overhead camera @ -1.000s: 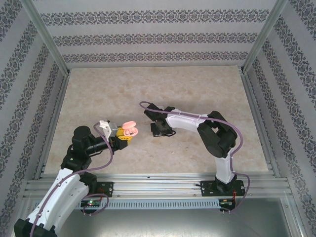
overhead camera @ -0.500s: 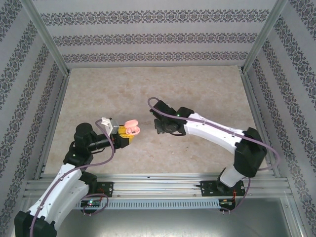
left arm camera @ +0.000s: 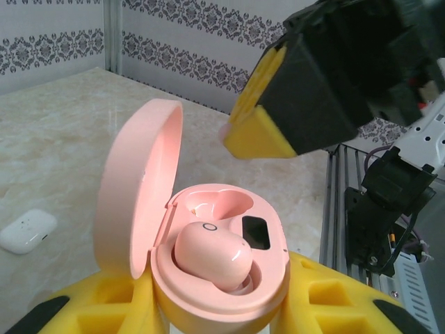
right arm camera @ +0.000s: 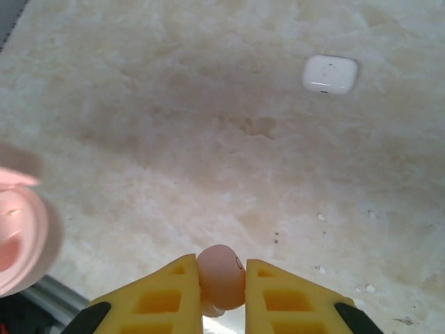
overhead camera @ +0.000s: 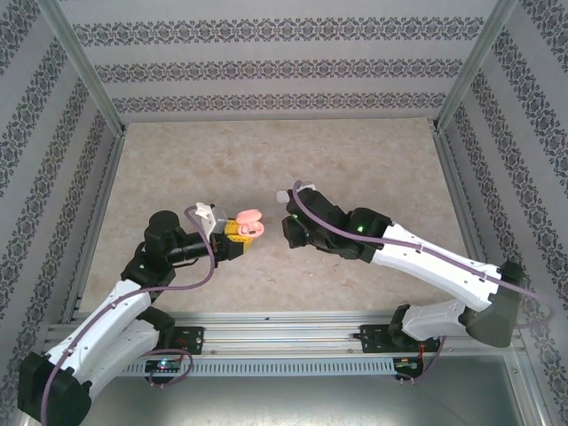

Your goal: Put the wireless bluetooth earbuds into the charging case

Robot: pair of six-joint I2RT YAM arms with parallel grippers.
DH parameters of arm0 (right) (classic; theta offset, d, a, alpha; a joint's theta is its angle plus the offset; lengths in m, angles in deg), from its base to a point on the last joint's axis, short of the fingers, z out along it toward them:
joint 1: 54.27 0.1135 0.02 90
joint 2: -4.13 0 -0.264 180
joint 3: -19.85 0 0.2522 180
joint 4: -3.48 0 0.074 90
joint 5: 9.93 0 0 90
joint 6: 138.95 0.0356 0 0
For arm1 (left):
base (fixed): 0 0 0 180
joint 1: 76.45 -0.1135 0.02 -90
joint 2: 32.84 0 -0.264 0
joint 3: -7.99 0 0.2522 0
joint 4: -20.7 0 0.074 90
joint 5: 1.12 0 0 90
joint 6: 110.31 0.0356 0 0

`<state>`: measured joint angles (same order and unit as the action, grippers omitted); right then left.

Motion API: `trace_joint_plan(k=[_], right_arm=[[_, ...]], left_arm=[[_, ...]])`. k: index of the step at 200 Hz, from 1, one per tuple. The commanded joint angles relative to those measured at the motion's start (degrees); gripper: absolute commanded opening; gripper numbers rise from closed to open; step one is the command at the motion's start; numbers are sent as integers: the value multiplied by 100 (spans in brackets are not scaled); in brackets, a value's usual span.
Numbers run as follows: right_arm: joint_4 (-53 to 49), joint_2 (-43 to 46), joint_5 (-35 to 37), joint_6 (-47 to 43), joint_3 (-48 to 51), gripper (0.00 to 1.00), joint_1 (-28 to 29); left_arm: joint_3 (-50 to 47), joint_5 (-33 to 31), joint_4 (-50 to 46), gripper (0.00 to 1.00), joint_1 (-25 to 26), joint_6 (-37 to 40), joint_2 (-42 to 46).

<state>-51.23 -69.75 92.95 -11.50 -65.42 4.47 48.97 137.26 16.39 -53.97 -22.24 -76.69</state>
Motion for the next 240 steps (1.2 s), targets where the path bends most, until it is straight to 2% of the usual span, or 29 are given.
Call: trace_joint_plan(k=[1, 63, 173, 240], right_arm=[[139, 98, 153, -142, -203, 16, 181], [442, 61, 210, -450, -578, 16, 548], [518, -590, -144, -600, -883, 17, 595], [395, -657, 3, -696, -854, 19, 595]], left_arm=[[200, -121, 344, 4, 129, 44, -51], [211, -162, 390, 4, 230, -69, -56], [270, -140, 443, 4, 268, -149, -41], [265, -106, 474, 4, 266, -202, -10]])
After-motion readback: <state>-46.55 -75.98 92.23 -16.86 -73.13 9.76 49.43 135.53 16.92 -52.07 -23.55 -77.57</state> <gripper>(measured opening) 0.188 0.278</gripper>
